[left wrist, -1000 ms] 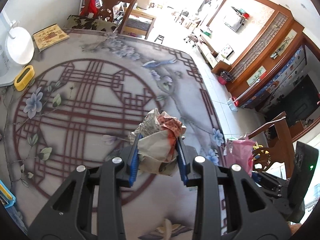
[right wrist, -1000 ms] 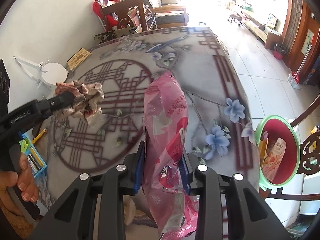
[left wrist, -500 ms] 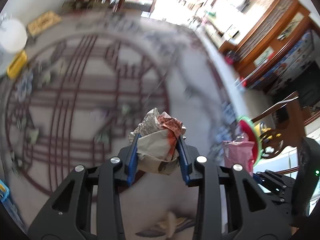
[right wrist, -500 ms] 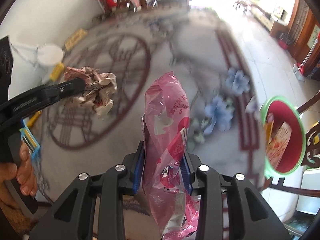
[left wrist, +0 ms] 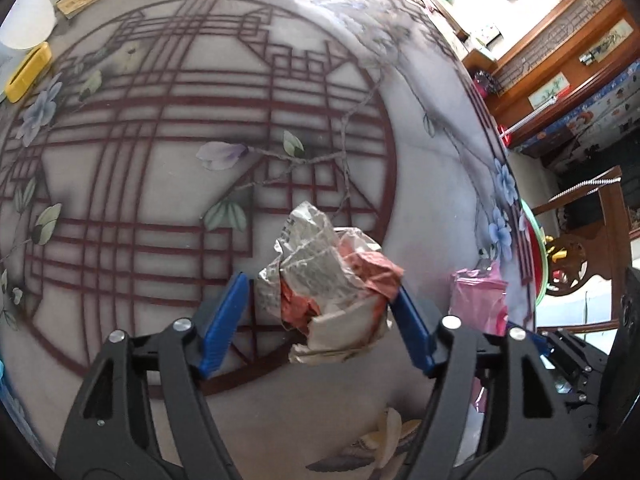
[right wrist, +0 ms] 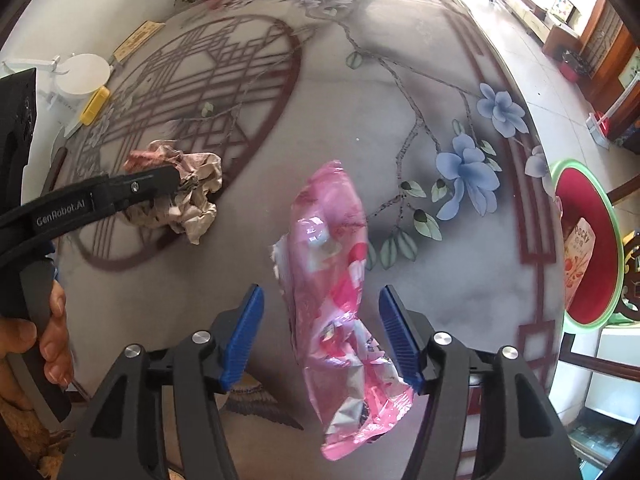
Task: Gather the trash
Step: 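Carry the pink bag to the red bin with the right gripper while the left gripper carries the paper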
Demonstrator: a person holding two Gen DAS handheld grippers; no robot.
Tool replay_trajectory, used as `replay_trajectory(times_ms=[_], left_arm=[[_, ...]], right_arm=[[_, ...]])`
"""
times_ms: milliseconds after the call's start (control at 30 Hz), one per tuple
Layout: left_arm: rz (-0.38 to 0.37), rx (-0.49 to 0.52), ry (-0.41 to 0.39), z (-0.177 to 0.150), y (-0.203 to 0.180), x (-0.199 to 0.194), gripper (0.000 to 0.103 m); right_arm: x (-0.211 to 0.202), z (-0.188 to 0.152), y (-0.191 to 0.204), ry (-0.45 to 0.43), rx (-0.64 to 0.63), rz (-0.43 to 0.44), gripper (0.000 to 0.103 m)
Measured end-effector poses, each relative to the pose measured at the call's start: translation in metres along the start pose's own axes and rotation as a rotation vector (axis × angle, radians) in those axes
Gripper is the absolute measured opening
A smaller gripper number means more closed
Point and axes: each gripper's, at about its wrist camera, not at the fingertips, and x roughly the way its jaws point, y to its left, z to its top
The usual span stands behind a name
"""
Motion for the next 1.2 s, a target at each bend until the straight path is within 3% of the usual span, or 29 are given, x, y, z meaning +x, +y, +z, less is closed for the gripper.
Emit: replay_trajectory(times_ms=[67, 133, 233, 333, 633, 867, 1200], left_arm=[[-0.002, 0.013, 0.02, -0.001, -0.002, 0.006, 0.069], [0.0, 0.031, 0.04, -0.003, -0.006, 0.011, 0.059], [-0.004, 0.046, 0.02, -0.002, -0.01, 0.005, 0.051], [-0.009, 0.048, -0.014, 0.003, -0.014, -0.007, 0.049], [-0.043, 0.06, -0.1, 0.018, -0.034, -0.042, 0.049], [-0.077, 0.137, -0.154, 0.027, -0.073, -0.06, 0.049], [-0.115, 0.229, -0.144, 0.028, -0.127, -0.054, 0.049]], right_arm=[[0.006, 0.001, 0.0, 0.014, -0.008, -0.025, 0.059], [0.01, -0.001, 0.0, 0.032, -0.008, -0.027, 0.057], [0.013, -0.003, 0.0, 0.046, -0.013, -0.014, 0.036], [0.007, -0.002, -0.002, 0.025, -0.001, -0.001, 0.03], [-0.05, 0.011, -0.018, -0.114, 0.06, 0.044, 0.029], [-0.076, 0.016, -0.038, -0.183, 0.113, 0.049, 0.029], [-0.096, 0.003, -0.083, -0.227, 0.202, 0.044, 0.029]])
